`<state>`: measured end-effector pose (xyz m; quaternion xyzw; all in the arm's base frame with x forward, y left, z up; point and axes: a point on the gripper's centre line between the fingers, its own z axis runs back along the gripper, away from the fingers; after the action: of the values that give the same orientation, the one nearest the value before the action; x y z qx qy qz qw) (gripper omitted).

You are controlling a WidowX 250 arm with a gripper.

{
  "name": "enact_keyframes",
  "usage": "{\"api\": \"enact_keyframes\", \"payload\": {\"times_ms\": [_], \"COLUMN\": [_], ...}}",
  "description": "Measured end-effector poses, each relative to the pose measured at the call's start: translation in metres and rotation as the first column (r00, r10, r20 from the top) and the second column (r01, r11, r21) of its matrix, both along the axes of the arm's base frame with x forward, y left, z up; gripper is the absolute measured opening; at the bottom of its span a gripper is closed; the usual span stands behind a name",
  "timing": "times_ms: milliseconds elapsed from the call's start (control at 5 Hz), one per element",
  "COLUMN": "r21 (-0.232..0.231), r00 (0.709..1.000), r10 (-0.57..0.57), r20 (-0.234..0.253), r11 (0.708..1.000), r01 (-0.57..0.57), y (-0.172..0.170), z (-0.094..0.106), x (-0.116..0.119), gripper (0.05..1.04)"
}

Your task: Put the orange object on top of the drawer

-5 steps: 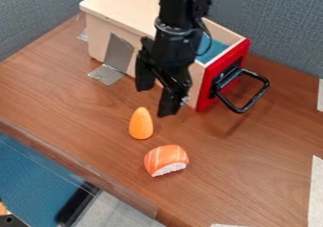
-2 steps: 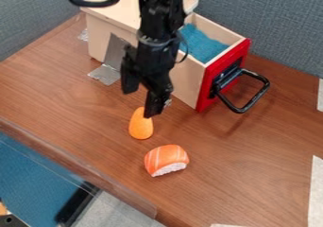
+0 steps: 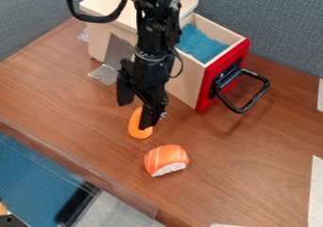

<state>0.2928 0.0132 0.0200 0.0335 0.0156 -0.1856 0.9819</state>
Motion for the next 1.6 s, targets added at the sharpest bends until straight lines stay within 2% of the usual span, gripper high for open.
{"api": "enact_keyframes", "payload": {"times_ms": [200,400,600,800,1000,1200,1400,1600], "r21": [-0.005,-0.005,-0.006,-0.018,-0.063,-0.122,-0.136,-0.133], "r00": [1.0,1.0,0.999,0.999,0.992,0.981,0.965,0.949], "r10": [-0.008,-0.006,0.009,0.051,0.102,0.153,0.241,0.303], "r20": [-0.017,-0.025,-0.042,0.019,0.073,0.118,0.102,0.091], "r11": [1.0,1.0,1.0,0.999,0.993,0.983,0.964,0.948], "r01": [0.008,0.006,-0.01,-0.05,-0.097,-0.139,-0.227,-0.29], "y": [-0.003,-0.003,-0.003,-0.005,-0.011,0.002,0.033,0.06], "z": [-0.004,-0.003,0.0,0.032,0.078,0.129,0.143,0.146], "x": [-0.006,-0.007,-0.01,0.005,0.026,0.049,0.072,0.091], "gripper": [0.659,0.495,0.495,0.495,0.495,0.495,0.495,0.495]}}
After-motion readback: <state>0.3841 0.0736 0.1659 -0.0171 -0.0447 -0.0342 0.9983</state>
